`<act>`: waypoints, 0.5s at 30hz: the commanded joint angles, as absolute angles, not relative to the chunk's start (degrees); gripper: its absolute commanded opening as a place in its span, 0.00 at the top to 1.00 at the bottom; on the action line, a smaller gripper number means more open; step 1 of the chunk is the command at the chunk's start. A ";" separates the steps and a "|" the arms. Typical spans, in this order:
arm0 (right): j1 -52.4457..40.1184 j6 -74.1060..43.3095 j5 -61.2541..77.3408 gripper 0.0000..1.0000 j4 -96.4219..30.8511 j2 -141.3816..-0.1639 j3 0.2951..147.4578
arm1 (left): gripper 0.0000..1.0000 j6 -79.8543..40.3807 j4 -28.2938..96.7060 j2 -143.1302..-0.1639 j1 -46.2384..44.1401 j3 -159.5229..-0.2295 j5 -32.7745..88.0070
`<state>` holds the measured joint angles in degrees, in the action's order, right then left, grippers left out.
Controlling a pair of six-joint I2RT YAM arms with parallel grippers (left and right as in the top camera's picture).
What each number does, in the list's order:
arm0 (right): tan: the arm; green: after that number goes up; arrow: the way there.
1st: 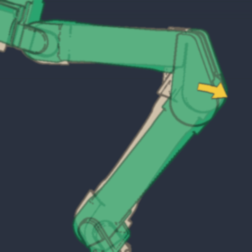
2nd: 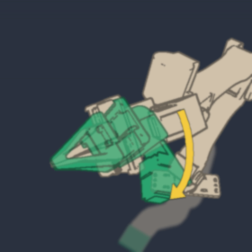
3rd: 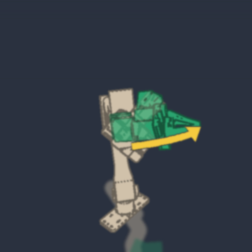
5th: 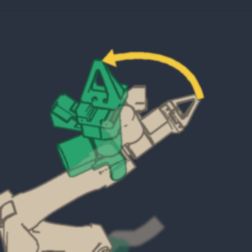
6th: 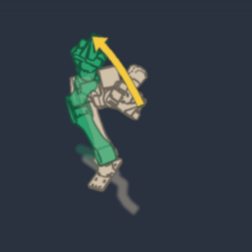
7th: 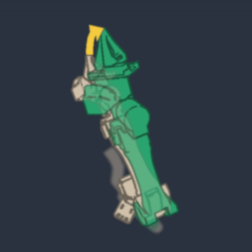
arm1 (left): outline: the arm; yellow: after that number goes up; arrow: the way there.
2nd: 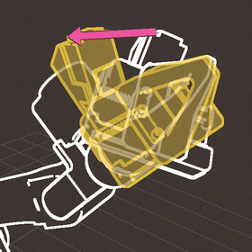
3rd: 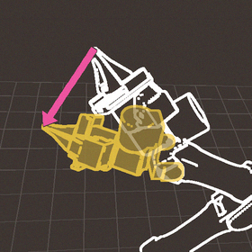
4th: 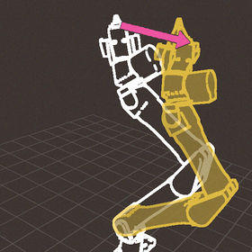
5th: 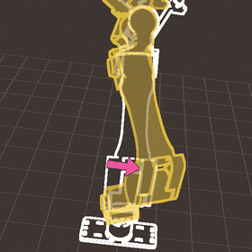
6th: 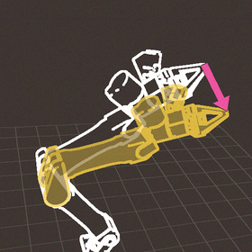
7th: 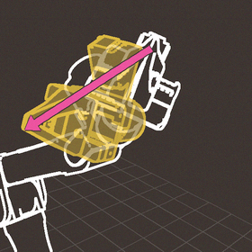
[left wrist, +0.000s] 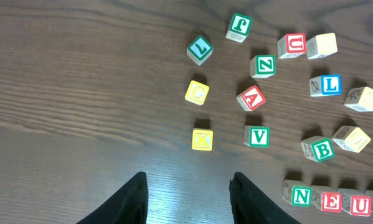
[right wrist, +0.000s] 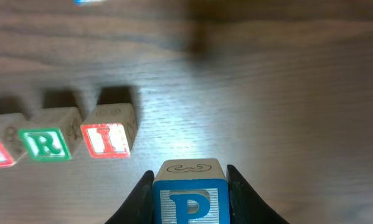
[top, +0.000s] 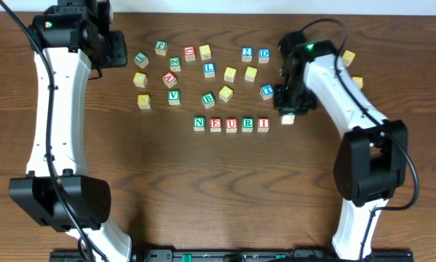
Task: Spell out NEURIPS
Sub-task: 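Carry the P block down and set it right of the I block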
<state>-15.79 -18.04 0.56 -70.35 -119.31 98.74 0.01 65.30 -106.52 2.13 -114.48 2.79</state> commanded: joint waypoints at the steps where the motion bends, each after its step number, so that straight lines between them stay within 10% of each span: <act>1: -17.43 -17.06 -1.23 0.78 -67.13 -120.01 95.07 | 0.58 -0.05 65.32 -106.52 1.96 -115.35 2.31; 15: -18.48 -19.75 -4.01 0.76 -54.57 -120.01 86.80 | 0.58 -0.05 65.32 -106.52 1.96 -115.35 2.31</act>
<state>-18.09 -18.81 -2.66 -55.66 -119.52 88.03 0.01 65.30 -106.52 2.13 -114.48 2.79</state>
